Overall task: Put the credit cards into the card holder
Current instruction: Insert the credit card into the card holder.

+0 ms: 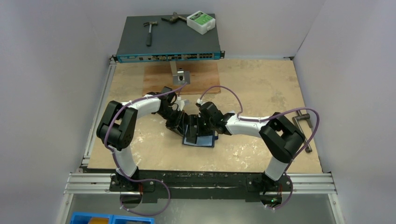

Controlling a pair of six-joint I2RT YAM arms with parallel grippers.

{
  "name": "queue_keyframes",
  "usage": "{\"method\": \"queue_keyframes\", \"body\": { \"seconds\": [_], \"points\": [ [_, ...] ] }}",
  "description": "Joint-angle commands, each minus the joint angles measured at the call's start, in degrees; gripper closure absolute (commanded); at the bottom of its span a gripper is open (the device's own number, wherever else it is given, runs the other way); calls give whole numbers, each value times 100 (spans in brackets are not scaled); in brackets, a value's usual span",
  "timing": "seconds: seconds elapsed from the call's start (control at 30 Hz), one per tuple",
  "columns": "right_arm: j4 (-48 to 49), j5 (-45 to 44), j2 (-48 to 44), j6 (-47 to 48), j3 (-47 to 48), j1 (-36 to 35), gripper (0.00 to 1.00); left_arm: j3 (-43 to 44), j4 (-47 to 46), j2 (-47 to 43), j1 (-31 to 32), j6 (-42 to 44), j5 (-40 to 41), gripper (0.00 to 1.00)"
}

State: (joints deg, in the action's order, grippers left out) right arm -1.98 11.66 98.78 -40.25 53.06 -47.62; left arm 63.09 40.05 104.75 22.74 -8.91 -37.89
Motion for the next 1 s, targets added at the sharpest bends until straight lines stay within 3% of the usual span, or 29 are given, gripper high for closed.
{"method": "queue_keyframes", "body": {
  "seconds": [0.0, 0.23, 0.47, 0.57, 0.63, 0.7, 0.77, 0.83, 0.87, 0.9, 0.97],
  "points": [
    [230, 161, 89, 76, 381, -37, 27, 339, 80, -50, 2, 278, 104, 100],
    [-359, 70, -425, 187, 228, 64, 24, 538, 582, 131, 11, 793, 126, 99],
    [-441, -122, -1187, 143, -604, 218, 23, 341, 1122, -116, 36, 1498, 119, 79],
    [-765, -271, -1596, 258, -472, 460, 23, 245, 1265, -391, 41, 1721, 182, 51],
    [-1016, -346, -1827, 422, -261, 747, 21, 181, 1263, -659, 37, 1827, 255, 19],
    [-1169, -269, -1977, 567, -54, 1081, 22, 187, 1325, -944, 37, 1937, 315, 5],
    [-1209, -127, -2034, 653, 101, 1402, 34, 258, 1438, -1305, 35, 2081, 435, 1],
    [-1092, -33, -2005, 600, 176, 1704, 72, 369, 1537, -1788, 37, 2234, 668, 0],
    [-1049, -35, -1943, 576, 206, 1816, 85, 434, 1593, -2047, 31, 2308, 799, 0],
    [-993, 52, -1856, 585, 227, 1935, 88, 531, 1638, -2346, 36, 2373, 944, 0],
    [-649, 696, -1623, 698, 201, 2177, 74, 793, 1711, -2844, 30, 2465, 1237, 0]
  ]
}}
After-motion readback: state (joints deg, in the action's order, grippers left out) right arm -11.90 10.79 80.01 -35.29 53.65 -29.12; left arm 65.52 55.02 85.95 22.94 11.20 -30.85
